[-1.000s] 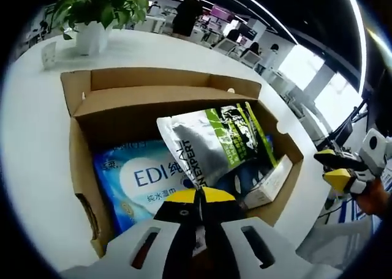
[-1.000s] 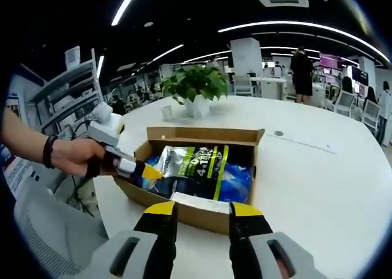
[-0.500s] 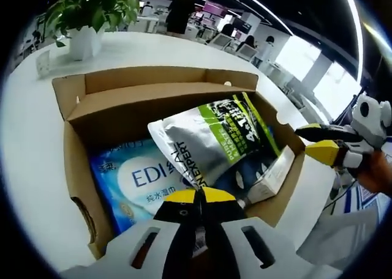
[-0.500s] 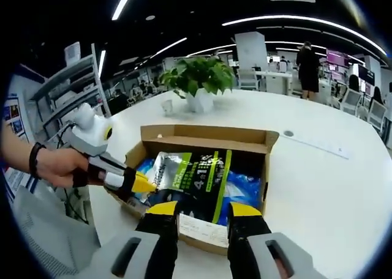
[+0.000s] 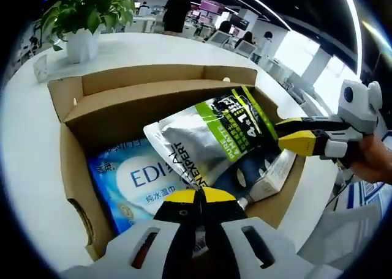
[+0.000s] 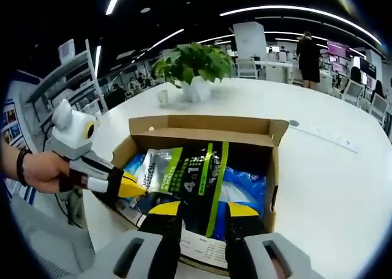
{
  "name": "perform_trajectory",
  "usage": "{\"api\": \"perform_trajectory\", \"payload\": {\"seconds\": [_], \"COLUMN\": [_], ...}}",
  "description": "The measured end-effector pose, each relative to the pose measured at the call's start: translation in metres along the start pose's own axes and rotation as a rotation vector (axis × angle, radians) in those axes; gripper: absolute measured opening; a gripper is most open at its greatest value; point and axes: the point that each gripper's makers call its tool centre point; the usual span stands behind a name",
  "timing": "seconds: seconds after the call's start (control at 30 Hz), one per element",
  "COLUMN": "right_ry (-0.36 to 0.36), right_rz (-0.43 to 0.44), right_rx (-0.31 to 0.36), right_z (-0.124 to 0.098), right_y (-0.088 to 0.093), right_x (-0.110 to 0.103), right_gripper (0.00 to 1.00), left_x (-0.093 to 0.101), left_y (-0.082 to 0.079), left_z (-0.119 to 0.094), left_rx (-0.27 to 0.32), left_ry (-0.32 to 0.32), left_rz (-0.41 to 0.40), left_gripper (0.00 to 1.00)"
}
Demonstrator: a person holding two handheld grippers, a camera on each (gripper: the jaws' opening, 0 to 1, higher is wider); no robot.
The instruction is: Operate the shoe box by opening the lid, removing the specified soft item, and placing it in the target area until the item is outside and the box remains undamaged.
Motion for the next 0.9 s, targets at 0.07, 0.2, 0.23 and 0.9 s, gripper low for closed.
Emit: {"api": "perform_trajectory", "payload": {"seconds": [0.07,0.2,0.23,0.9], "right_ry": [0.001,0.011,0.009,-0.021], "right_rz": [-0.001,0.009,0.009,0.014], "right_rx": [-0.013,-0.025,-0.026,0.028], "right_z": [0.004,0.004,0.004,-0.009], "right_y": [0.001,0.000,0.000,-0.014], "right_x": [0.001,0.007,0.007,-0.005], "right_gripper": [0.21,0.13,0.13,0.00], "left_x": [0.000,-0.001,-0.001,0.002], "left_y": [0.000,-0.001,-0.001,-0.011], "left_z": [0.000,-0.001,-0.001,-0.020], "left_rx": [0.000,0.002,0.002,0.053], "left_ry": [0.000,-0.001,-0.002,0.008], "left_rz": [-0.002,-0.004,-0.004,-0.044], "left_gripper": [0.00,0.00,0.00,0.00]}}
Point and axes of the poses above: the point that each gripper's makers call its tool centre point, and the gripper's own axes: z roughly forward along the fingers, x roughly to its right, y roughly out of its underside, and after that the axes turned 12 degrees about -x, right-handed
